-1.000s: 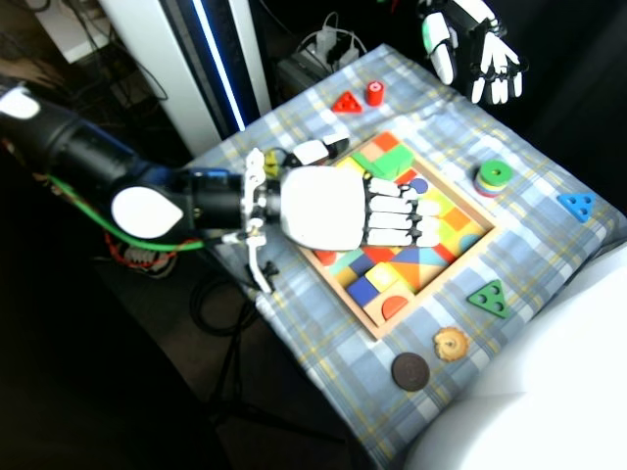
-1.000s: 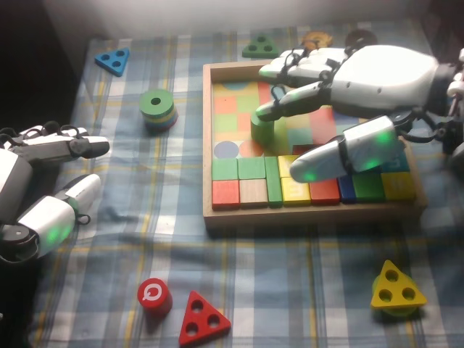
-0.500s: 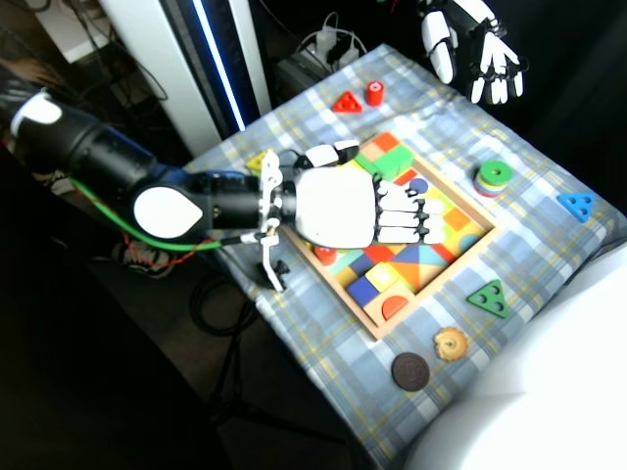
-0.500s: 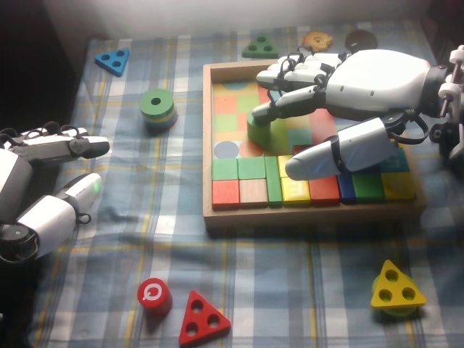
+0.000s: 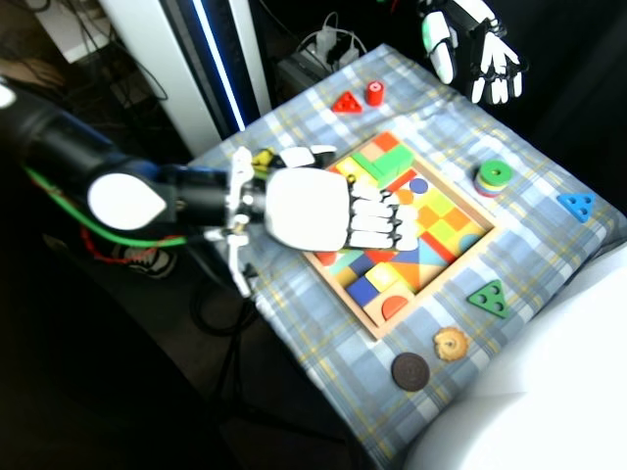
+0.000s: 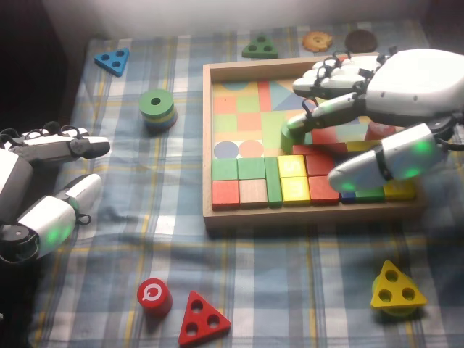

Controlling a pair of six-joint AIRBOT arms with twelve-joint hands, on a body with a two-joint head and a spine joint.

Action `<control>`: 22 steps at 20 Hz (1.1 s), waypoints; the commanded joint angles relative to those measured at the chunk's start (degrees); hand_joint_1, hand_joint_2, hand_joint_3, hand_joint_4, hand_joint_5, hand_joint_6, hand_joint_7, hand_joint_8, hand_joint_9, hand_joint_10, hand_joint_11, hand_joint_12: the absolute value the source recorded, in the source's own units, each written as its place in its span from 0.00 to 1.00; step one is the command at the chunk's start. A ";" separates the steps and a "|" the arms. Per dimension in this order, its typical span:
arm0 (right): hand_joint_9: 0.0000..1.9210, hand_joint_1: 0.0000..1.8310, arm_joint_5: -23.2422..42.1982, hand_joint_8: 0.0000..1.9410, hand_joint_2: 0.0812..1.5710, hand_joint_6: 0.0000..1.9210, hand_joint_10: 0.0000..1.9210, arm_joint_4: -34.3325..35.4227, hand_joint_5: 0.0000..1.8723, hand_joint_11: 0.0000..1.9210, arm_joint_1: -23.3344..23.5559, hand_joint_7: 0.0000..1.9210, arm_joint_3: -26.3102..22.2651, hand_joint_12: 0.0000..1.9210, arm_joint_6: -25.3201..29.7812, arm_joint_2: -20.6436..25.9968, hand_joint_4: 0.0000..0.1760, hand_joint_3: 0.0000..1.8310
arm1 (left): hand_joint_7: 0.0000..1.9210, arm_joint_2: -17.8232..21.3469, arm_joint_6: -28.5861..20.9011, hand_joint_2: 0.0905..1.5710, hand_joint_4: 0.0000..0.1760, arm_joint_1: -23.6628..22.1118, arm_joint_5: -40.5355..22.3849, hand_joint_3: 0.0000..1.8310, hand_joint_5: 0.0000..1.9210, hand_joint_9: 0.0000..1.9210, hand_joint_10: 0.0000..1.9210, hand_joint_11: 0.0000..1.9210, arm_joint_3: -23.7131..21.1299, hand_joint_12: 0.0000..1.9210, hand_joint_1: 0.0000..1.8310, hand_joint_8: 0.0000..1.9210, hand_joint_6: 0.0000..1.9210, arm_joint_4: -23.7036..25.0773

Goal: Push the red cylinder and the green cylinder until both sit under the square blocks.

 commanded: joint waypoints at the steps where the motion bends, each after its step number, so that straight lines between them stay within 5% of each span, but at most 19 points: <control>1: 0.00 0.00 3.47 0.00 0.57 0.00 0.00 1.42 0.20 0.00 0.03 0.00 -0.63 0.00 0.20 0.64 0.81 0.00 | 0.29 0.06 -0.49 0.86 0.00 -0.42 -6.45 0.00 0.42 0.23 0.00 0.00 0.14 0.25 0.45 0.00 0.00 1.88; 3: 0.00 0.00 2.85 0.00 0.56 0.00 0.00 1.30 0.20 0.00 -0.45 0.00 -1.89 0.00 0.20 2.69 0.89 0.00 | 0.29 0.08 -0.49 0.86 0.00 -0.42 -6.45 0.00 0.42 0.23 0.01 0.00 0.12 0.26 0.46 0.00 0.00 1.88; 5: 0.00 0.00 2.35 0.00 0.55 0.00 0.00 1.32 0.20 0.00 -0.81 0.00 -2.90 0.00 0.20 4.20 0.76 0.00 | 0.30 0.13 -0.49 0.87 0.00 -0.42 -6.45 0.00 0.43 0.24 0.01 0.00 0.06 0.27 0.46 0.00 0.00 1.87; 7: 0.00 0.00 1.97 0.00 0.55 0.00 0.00 1.47 0.20 0.00 -1.23 0.00 -3.62 0.00 0.20 5.52 0.79 0.00 | 0.29 0.20 -0.49 0.87 0.00 -0.41 -6.46 0.00 0.42 0.23 0.00 0.00 0.01 0.27 0.43 0.00 0.00 1.86; 9: 0.00 0.00 1.81 0.00 0.56 0.00 0.00 2.06 0.21 0.00 -1.78 0.00 -3.97 0.00 0.20 6.68 0.67 0.00 | 0.29 0.20 -0.49 0.86 0.00 -0.41 -6.46 0.00 0.42 0.23 0.00 0.00 -0.01 0.27 0.44 0.00 0.00 1.82; 11: 0.00 0.00 1.64 0.00 0.55 0.00 0.00 2.71 0.20 0.00 -2.25 0.00 -4.13 0.00 0.20 7.94 0.68 0.00 | 0.29 0.20 -0.49 0.86 0.00 -0.41 -6.45 0.00 0.43 0.23 0.00 0.00 0.00 0.26 0.45 0.00 0.00 1.82; 13: 0.00 0.00 1.42 0.00 0.53 0.00 0.00 3.25 0.19 0.00 -2.82 0.00 -4.19 0.00 0.20 8.55 0.74 0.00 | 0.29 0.20 -0.49 0.86 0.00 -0.41 -6.44 0.00 0.43 0.23 0.00 0.00 -0.03 0.24 0.45 0.00 0.00 1.81; 16: 0.00 0.00 0.68 0.00 0.53 0.00 0.00 3.25 0.19 0.00 -3.29 0.00 -4.26 0.00 0.20 9.20 0.99 0.00 | 0.28 0.27 -0.49 0.86 0.00 -0.41 -6.39 0.00 0.42 0.22 0.00 0.00 -0.02 0.23 0.44 0.00 0.00 1.80; 22: 0.00 0.00 0.28 0.00 0.50 0.00 0.00 3.39 0.19 0.00 -3.49 0.00 -4.70 0.00 0.19 10.02 1.00 0.00 | 0.28 0.35 -0.49 0.86 0.00 -0.39 -6.37 0.00 0.42 0.22 0.00 0.00 -0.13 0.25 0.45 0.00 0.00 1.65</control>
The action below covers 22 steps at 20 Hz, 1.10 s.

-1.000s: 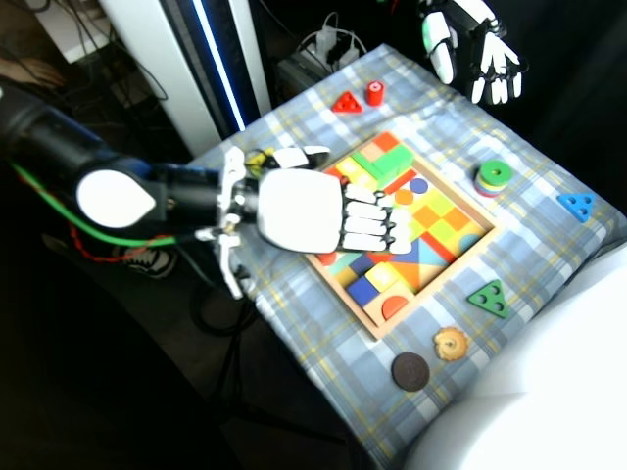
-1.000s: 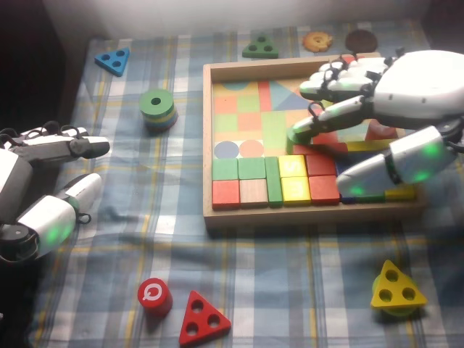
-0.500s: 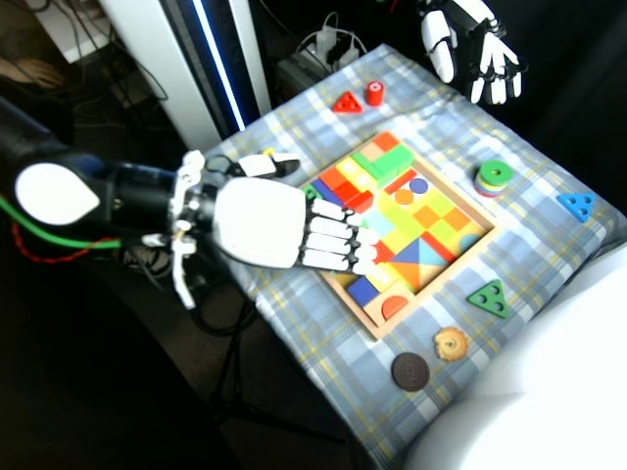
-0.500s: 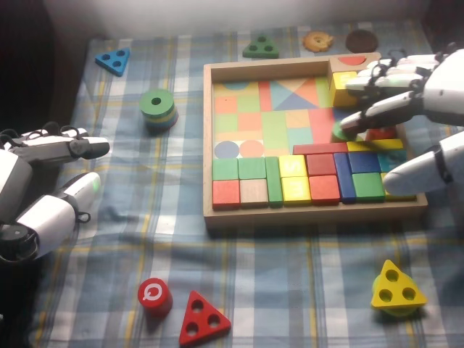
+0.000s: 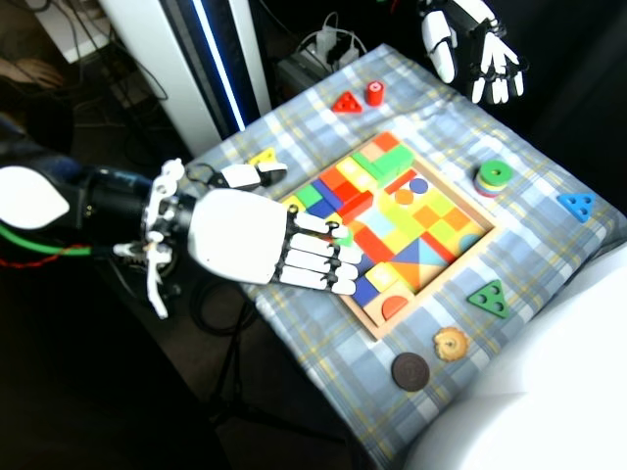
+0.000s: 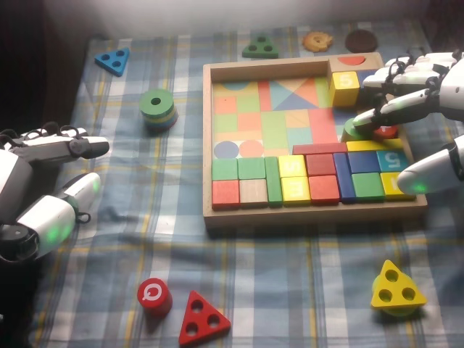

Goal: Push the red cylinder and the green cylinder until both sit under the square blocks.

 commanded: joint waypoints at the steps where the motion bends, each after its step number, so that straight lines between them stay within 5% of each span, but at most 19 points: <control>1: 0.00 0.00 3.12 0.00 0.50 0.00 0.00 1.67 0.18 0.00 0.17 0.00 -0.11 0.00 0.02 0.32 1.00 0.00 | 0.28 0.32 -0.49 0.86 0.00 -0.39 -6.45 0.00 0.41 0.22 0.00 0.00 0.01 0.23 0.44 0.00 0.00 1.98; 5: 0.00 0.00 3.86 0.00 0.51 0.00 0.00 2.68 0.19 0.00 0.34 0.00 -0.83 0.00 -0.06 0.58 0.95 0.00 | 0.28 0.29 -0.49 0.86 0.00 -0.39 -6.45 0.00 0.42 0.22 0.00 0.00 0.03 0.22 0.44 0.00 0.00 1.94; 7: 0.00 0.00 4.42 0.00 0.52 0.00 0.00 3.69 0.19 0.00 0.36 0.00 -1.25 0.00 -0.77 0.58 1.00 0.00 | 0.28 0.28 -0.49 0.86 0.00 -0.38 -6.37 0.00 0.42 0.22 0.00 0.00 0.03 0.21 0.45 0.00 0.00 1.90; 10: 0.00 0.00 5.15 0.00 0.53 0.00 0.00 5.76 0.20 0.00 0.51 0.00 -1.89 0.00 -3.05 0.59 0.91 0.00 | 0.29 0.28 -0.49 0.85 0.00 -0.36 -6.37 0.00 0.43 0.23 0.01 0.00 0.01 0.26 0.46 0.00 0.00 1.90; 13: 0.00 0.00 5.90 0.00 0.55 0.00 0.00 6.72 0.20 0.00 0.64 0.00 -2.12 0.00 -3.59 0.90 0.70 0.01 | 0.28 0.28 -0.49 0.85 0.00 -0.31 -6.40 0.00 0.42 0.22 0.00 0.00 0.00 0.23 0.44 0.00 0.00 1.90; 18: 0.00 0.00 6.03 0.00 0.53 0.00 0.00 7.45 0.20 0.00 0.64 0.00 -2.27 0.00 -4.41 1.20 0.74 0.00 | 0.28 0.25 -0.49 0.85 0.00 -0.28 -6.37 0.00 0.42 0.22 0.00 0.00 0.00 0.21 0.45 0.00 0.00 1.80; 19: 0.00 0.00 6.31 0.00 0.53 0.00 0.00 8.11 0.20 0.00 0.65 0.00 -2.30 0.00 -4.77 1.31 0.79 0.00 | 0.28 0.25 -0.49 0.85 0.00 -0.22 -6.37 0.00 0.42 0.22 0.00 0.00 0.00 0.20 0.45 0.00 0.00 1.78; 20: 0.00 0.00 6.74 0.00 0.51 0.00 0.00 9.59 0.19 0.00 0.65 0.00 -2.58 0.00 -6.12 1.72 0.94 0.00 | 0.29 0.24 -0.49 0.86 0.00 -0.17 -6.36 0.00 0.42 0.23 0.00 0.00 0.01 0.22 0.43 0.00 0.00 1.76; 22: 0.00 0.00 7.88 0.00 0.52 0.00 0.00 14.35 0.19 0.00 0.57 0.00 -4.00 0.00 -11.27 3.14 0.88 0.00 | 0.28 0.24 -0.49 0.86 0.00 -0.17 -6.28 0.00 0.42 0.23 0.01 0.00 0.04 0.23 0.44 0.00 0.00 1.75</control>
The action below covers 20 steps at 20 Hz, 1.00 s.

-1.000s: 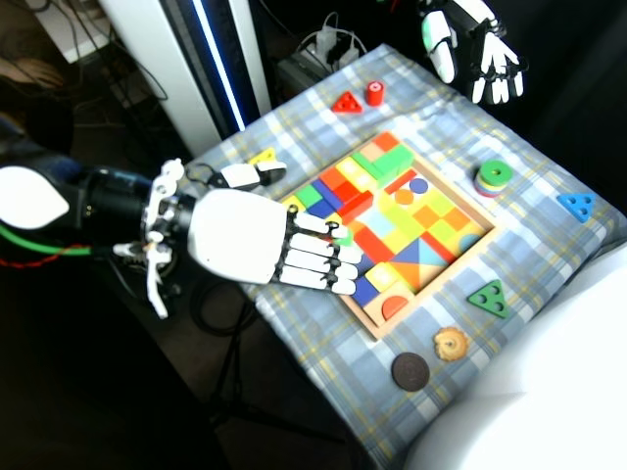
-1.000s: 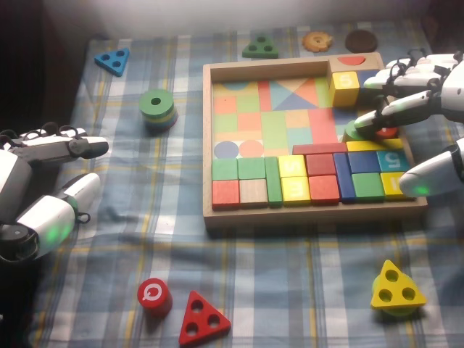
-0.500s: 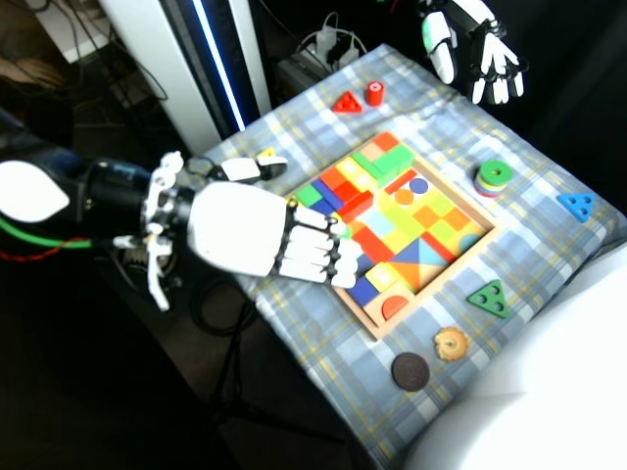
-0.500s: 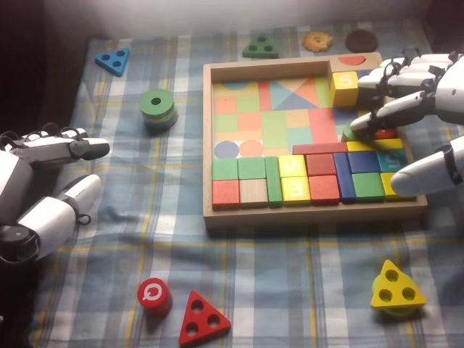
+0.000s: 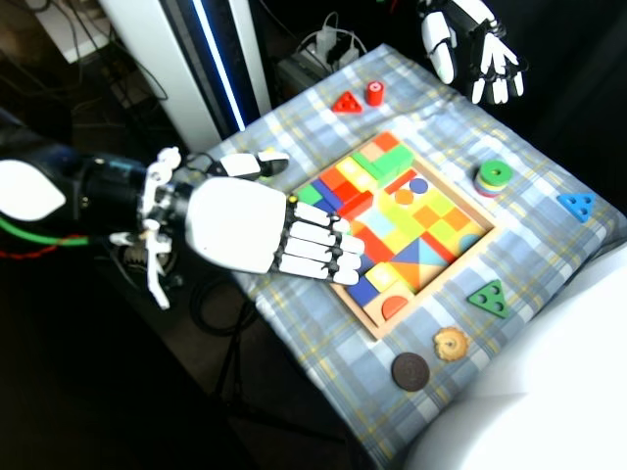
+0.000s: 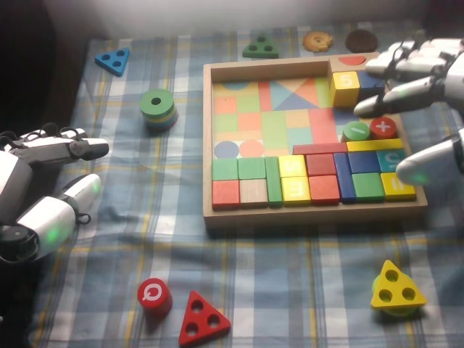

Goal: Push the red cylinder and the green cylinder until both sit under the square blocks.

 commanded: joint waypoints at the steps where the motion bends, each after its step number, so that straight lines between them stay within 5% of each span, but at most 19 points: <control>1: 0.00 0.00 6.98 0.00 0.51 0.00 0.00 3.77 0.18 0.00 0.21 0.00 -0.28 0.00 -0.24 0.55 0.91 0.00 | 0.29 0.23 -0.47 0.86 0.00 -0.24 -6.48 0.00 0.43 0.23 0.01 0.00 0.14 0.25 0.45 0.00 0.00 2.12; 3: 0.00 0.00 11.55 0.00 0.53 0.00 0.00 11.64 0.18 0.00 -2.82 0.00 -1.17 0.00 -3.95 1.48 0.72 0.00 | 0.28 0.14 -0.46 0.85 0.00 -0.17 -6.40 0.00 0.42 0.23 0.00 0.00 0.14 0.23 0.46 0.00 0.00 2.09; 5: 0.00 0.00 17.52 0.00 0.57 0.00 0.00 21.31 0.14 0.00 -7.37 0.03 -2.82 0.00 -9.89 2.09 0.95 0.01 | 0.29 0.29 -0.46 0.85 0.00 0.07 -6.63 0.00 0.42 0.23 0.01 0.00 -0.05 0.26 0.46 0.00 0.00 1.97; 8: 0.01 0.00 27.79 0.01 0.60 0.00 0.00 32.99 0.15 0.00 -14.68 0.06 -5.36 0.00 -16.02 1.98 0.76 0.01 | 0.30 0.54 -0.46 0.86 0.00 1.09 -7.61 0.00 0.43 0.24 0.01 0.00 -0.60 0.34 0.47 0.00 0.00 1.07; 12: 0.08 0.00 44.70 0.00 0.68 0.00 0.01 47.67 0.17 0.07 -27.33 0.13 -9.70 0.03 -20.12 2.00 0.77 0.00 | 0.31 1.44 -0.46 0.85 0.00 -0.11 -6.20 0.00 0.43 0.25 0.01 0.00 0.16 0.35 0.49 0.00 0.00 2.17; 14: 0.12 0.00 53.91 0.00 0.68 0.00 0.01 54.73 0.17 0.12 -34.08 0.16 -11.93 0.04 -20.62 1.58 0.60 0.00 | 0.31 1.80 -0.44 0.85 0.00 -1.63 -5.87 0.00 0.44 0.26 0.01 0.00 0.72 0.38 0.47 0.00 0.00 3.55; 15: 0.12 0.00 56.61 0.00 0.73 0.00 0.00 56.86 0.18 0.10 -36.66 0.16 -12.35 0.03 -20.63 1.18 0.24 0.00 | 0.30 1.73 -0.44 0.85 0.06 -1.68 -6.21 0.00 0.44 0.25 0.01 0.00 0.72 0.46 0.47 0.00 0.00 3.56; 17: 0.13 0.00 60.34 0.00 0.73 0.00 0.00 59.39 0.18 0.11 -37.96 0.17 -13.58 0.03 -21.15 0.60 0.21 0.00 | 0.31 1.22 -0.43 0.83 0.00 -1.82 -6.13 0.00 0.45 0.26 0.02 0.00 0.71 0.54 0.50 0.00 0.00 3.59; 18: 0.12 0.00 61.49 0.00 0.75 0.00 0.00 60.47 0.18 0.09 -38.14 0.16 -14.16 0.03 -22.11 0.21 0.25 0.01 | 0.28 1.14 -0.29 0.84 0.00 -1.70 -6.20 0.00 0.41 0.23 0.01 0.00 0.63 0.39 0.47 0.01 0.01 3.59; 19: 0.12 0.00 62.82 0.00 0.76 0.00 0.00 61.68 0.18 0.09 -38.14 0.16 -15.04 0.03 -23.66 -0.18 0.19 0.01 | 0.27 1.14 0.07 0.85 0.00 -1.41 -6.28 0.00 0.40 0.22 0.00 0.00 0.41 0.29 0.46 0.00 0.01 3.50; 20: 0.12 0.00 63.85 0.00 0.76 0.00 0.00 62.43 0.18 0.09 -38.22 0.16 -15.66 0.03 -24.44 -0.38 0.19 0.01 | 0.27 1.18 0.36 0.85 0.00 -1.35 -6.21 0.00 0.40 0.22 0.00 0.00 0.32 0.29 0.46 0.00 0.01 3.36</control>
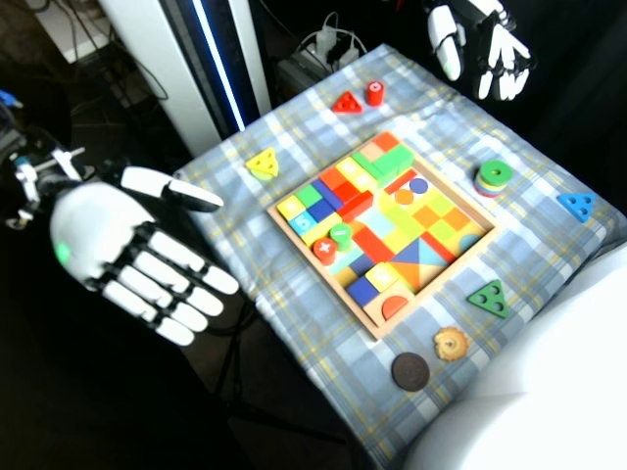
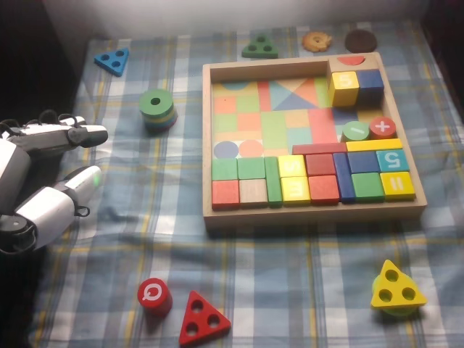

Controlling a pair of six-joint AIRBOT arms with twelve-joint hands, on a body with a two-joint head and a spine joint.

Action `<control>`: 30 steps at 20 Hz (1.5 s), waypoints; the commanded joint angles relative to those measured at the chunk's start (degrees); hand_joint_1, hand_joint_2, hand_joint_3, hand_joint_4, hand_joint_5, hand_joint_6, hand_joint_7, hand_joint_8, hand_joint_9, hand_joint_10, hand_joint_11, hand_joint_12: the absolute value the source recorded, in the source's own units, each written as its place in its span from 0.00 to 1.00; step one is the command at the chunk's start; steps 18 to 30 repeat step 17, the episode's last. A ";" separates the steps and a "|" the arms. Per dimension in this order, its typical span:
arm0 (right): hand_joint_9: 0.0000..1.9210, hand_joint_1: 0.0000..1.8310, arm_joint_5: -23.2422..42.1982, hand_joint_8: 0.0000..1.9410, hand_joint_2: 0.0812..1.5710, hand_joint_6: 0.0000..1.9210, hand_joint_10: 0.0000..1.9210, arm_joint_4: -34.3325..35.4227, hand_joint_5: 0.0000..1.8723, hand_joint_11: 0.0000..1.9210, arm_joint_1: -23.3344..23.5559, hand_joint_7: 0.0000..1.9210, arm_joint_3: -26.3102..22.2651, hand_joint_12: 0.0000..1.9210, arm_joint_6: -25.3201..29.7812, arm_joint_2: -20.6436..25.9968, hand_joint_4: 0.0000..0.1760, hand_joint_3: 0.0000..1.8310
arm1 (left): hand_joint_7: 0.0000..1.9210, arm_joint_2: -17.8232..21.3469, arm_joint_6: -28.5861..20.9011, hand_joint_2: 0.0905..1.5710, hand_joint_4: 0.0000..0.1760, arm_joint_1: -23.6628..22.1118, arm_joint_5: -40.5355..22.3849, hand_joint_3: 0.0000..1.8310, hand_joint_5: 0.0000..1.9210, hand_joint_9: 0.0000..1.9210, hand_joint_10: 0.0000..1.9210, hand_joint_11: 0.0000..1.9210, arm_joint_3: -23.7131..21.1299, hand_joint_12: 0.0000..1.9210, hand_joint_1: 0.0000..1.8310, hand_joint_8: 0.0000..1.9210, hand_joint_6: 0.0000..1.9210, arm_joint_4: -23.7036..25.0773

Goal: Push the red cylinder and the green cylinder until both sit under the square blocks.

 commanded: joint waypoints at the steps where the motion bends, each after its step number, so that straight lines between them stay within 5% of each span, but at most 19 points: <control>1: 0.13 0.00 10.00 0.00 0.76 0.00 0.00 1.28 0.18 0.11 -0.22 0.16 -0.54 0.03 -0.77 -0.34 0.16 0.01 | 0.27 0.01 0.52 0.84 0.12 -0.08 -6.70 0.00 0.40 0.24 0.01 0.00 0.13 0.29 0.44 0.00 0.00 1.92; 2: 0.13 0.00 12.14 0.00 0.76 0.00 0.00 2.89 0.18 0.11 -1.17 0.16 -1.43 0.03 -1.12 -0.88 0.16 0.01 | 0.27 0.28 1.50 0.84 0.12 -0.12 -6.48 0.00 0.40 0.24 0.01 0.00 0.03 0.29 0.44 0.00 0.00 1.83; 3: 0.12 0.00 14.10 0.00 0.76 0.00 0.00 4.81 0.18 0.09 -2.09 0.16 -2.09 0.03 -1.16 -1.50 0.31 0.00 | 0.28 0.56 2.87 0.84 0.13 -0.18 -6.33 0.00 0.40 0.26 0.01 0.00 -0.14 0.36 0.44 0.00 0.00 1.69; 6: 0.12 0.00 14.11 0.00 0.76 0.00 0.01 7.74 0.18 0.09 -2.14 0.16 -2.60 0.03 -1.16 -3.63 0.17 0.00 | 0.29 1.62 11.35 0.82 0.17 -0.40 -6.81 0.00 0.40 0.26 0.01 0.00 -2.15 0.36 0.49 0.00 0.00 0.36; 7: 0.14 0.00 14.11 0.00 0.74 0.00 0.01 7.89 0.20 0.12 -2.09 0.18 -2.61 0.04 -1.16 -4.41 0.20 0.00 | 0.29 1.96 16.98 0.81 0.09 -0.52 -7.86 0.00 0.40 0.26 0.01 0.00 -3.42 0.38 0.50 0.00 0.00 -0.42; 9: 0.13 0.00 14.11 0.00 0.73 0.00 0.00 8.48 0.19 0.10 -2.09 0.18 -2.84 0.03 -1.16 -4.63 0.11 0.00 | 0.31 1.89 18.74 0.79 0.00 -0.37 -9.66 0.00 0.42 0.27 0.01 0.00 -4.07 0.42 0.51 0.00 0.00 -1.30; 13: 0.12 0.00 14.16 0.00 0.74 0.00 0.00 7.62 0.19 0.09 -0.52 0.17 -2.31 0.02 -1.21 -5.59 0.07 0.00 | 0.30 0.88 18.74 0.77 0.00 2.65 -17.49 0.00 0.42 0.26 0.00 0.00 -5.99 0.31 0.55 0.00 0.00 -3.42; 15: 0.12 0.00 14.17 0.00 0.77 0.00 0.00 6.64 0.19 0.09 1.20 0.17 -1.69 0.02 -1.18 -5.59 0.23 0.01 | 0.29 0.28 18.61 0.79 0.00 3.12 -17.49 0.00 0.44 0.25 0.00 0.00 -5.93 0.19 0.54 0.00 0.00 -3.07; 17: 0.11 0.01 14.17 0.00 0.79 0.00 0.00 6.19 0.19 0.08 1.52 0.16 -0.82 0.02 -0.42 -6.69 0.20 0.01 | 0.28 -0.80 18.32 0.78 0.00 3.40 -17.50 0.00 0.43 0.24 0.00 0.00 -5.51 0.16 0.53 0.00 0.00 -3.53; 30: 0.11 0.01 14.17 0.00 0.79 0.00 0.00 6.19 0.19 0.08 1.52 0.16 -0.82 0.02 -0.42 -6.69 0.20 0.01 | 0.28 -0.80 18.32 0.78 0.00 3.40 -17.50 0.00 0.43 0.24 0.00 0.00 -5.51 0.16 0.53 0.00 0.00 -3.53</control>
